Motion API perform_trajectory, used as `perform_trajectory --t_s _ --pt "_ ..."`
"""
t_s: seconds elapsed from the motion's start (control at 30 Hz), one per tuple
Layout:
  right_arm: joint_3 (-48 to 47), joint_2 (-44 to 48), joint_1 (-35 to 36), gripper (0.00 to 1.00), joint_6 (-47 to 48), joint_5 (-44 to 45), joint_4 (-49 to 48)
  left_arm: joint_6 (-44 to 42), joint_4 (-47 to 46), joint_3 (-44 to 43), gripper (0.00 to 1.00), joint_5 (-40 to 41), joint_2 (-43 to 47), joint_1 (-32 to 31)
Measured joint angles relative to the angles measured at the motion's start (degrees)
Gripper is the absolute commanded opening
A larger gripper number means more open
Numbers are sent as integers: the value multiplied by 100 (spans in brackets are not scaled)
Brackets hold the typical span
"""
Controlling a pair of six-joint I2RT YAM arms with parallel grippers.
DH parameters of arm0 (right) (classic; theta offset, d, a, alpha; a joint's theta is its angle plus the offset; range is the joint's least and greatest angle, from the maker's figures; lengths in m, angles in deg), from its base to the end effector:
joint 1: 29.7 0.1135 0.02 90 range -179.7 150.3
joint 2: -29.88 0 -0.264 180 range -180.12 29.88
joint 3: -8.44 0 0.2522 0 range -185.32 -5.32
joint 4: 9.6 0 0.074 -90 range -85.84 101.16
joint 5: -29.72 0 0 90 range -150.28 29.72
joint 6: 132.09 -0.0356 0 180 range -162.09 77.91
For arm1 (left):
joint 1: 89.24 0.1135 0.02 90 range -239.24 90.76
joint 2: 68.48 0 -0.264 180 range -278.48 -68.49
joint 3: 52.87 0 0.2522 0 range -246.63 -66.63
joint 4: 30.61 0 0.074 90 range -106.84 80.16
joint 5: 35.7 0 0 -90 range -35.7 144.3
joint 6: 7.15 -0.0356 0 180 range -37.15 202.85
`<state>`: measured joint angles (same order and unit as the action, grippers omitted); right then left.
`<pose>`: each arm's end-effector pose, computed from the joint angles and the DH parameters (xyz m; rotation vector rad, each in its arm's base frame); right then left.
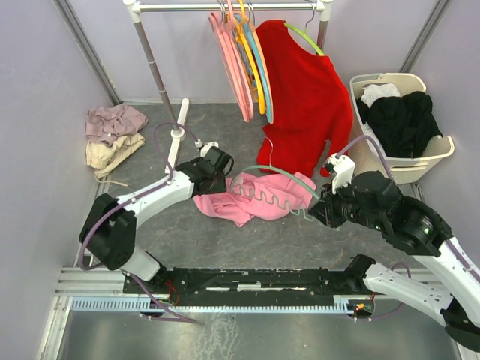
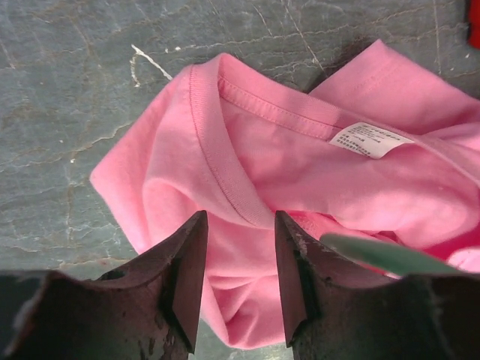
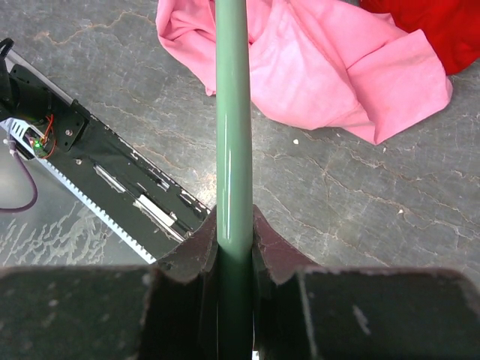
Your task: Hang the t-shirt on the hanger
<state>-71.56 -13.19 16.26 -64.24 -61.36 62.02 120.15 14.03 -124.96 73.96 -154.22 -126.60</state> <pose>0.0821 0.0859 0.3829 -0.4775 2.2109 0.6814 0.2473 -0.1737 0.2258 -0.1217 2.4991 -0.0861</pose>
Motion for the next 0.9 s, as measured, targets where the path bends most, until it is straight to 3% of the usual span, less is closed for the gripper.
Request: perform_trajectory --t_s 0.47,0.67,0.9 --pt "584 321 0 2 -13 -557 -55 4 -122 -105 53 -118 -407 -136" --pt "680 450 0 2 -31 -573 -59 7 -131 -109 39 -114 -470 -151" --pt "688 509 0 2 -28 -535 -44 7 -118 -7 31 -42 -417 -199"
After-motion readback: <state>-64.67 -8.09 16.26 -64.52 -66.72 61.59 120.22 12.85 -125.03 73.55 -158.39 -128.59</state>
